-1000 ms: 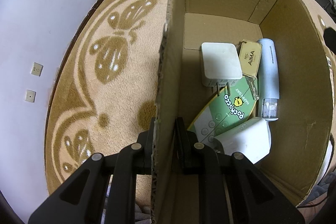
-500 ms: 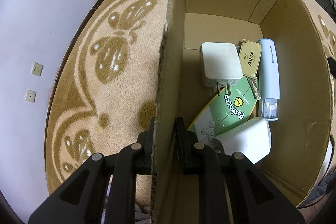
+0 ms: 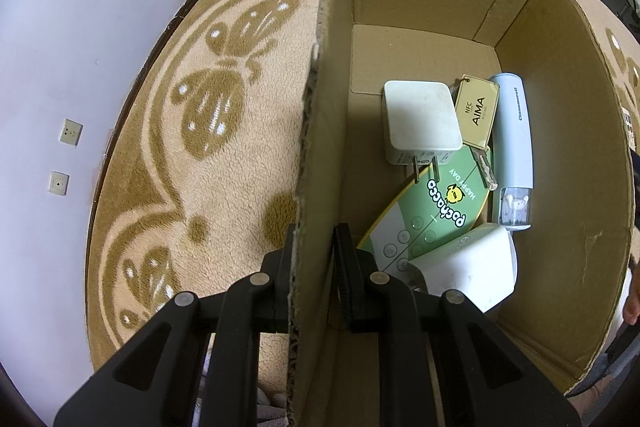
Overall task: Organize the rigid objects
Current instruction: 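Move the right tool to the black key fob and grasp it, then carry the key fob with keys into the box and open the right tool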
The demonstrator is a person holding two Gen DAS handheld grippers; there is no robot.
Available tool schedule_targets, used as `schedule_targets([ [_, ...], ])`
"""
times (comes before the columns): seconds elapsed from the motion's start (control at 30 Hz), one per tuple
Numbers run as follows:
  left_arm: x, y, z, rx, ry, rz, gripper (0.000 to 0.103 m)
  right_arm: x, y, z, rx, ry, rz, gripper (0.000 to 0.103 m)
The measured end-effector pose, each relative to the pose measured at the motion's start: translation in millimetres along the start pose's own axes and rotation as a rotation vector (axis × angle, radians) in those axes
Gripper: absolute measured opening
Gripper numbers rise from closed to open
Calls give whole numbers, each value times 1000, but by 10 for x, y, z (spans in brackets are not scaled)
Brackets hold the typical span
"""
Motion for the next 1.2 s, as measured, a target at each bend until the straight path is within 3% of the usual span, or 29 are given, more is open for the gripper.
schedule_targets([
  [0.1, -6, -3, 4, 0, 1, 0, 16, -23, -37, 100, 26, -7, 14, 65],
  [0.2, -4, -1, 7, 0, 3, 2, 16, -20, -90, 178, 44, 3, 2, 63],
  [0.37, -8, 3, 16, 2, 9, 5, 16, 15, -124, 192, 16, -88, -9, 45],
  [0.4, -10, 0, 14, 1, 9, 5, 17, 13, -122, 183, 4, -92, -5, 30],
  [1.2, -26, 1, 4, 3, 10, 7, 17, 254, 134, -294, -156, 4, -4, 30],
])
Point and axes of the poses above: each gripper's, at about its wrist camera, not at the fingertips, and z roughly the way its jaws point, x to its left, y to its top, the point moved 2 cm from there along z, roughly the way its jaws point, and after that the axes turned 4 degrees about -y, right-handed, at the moved point
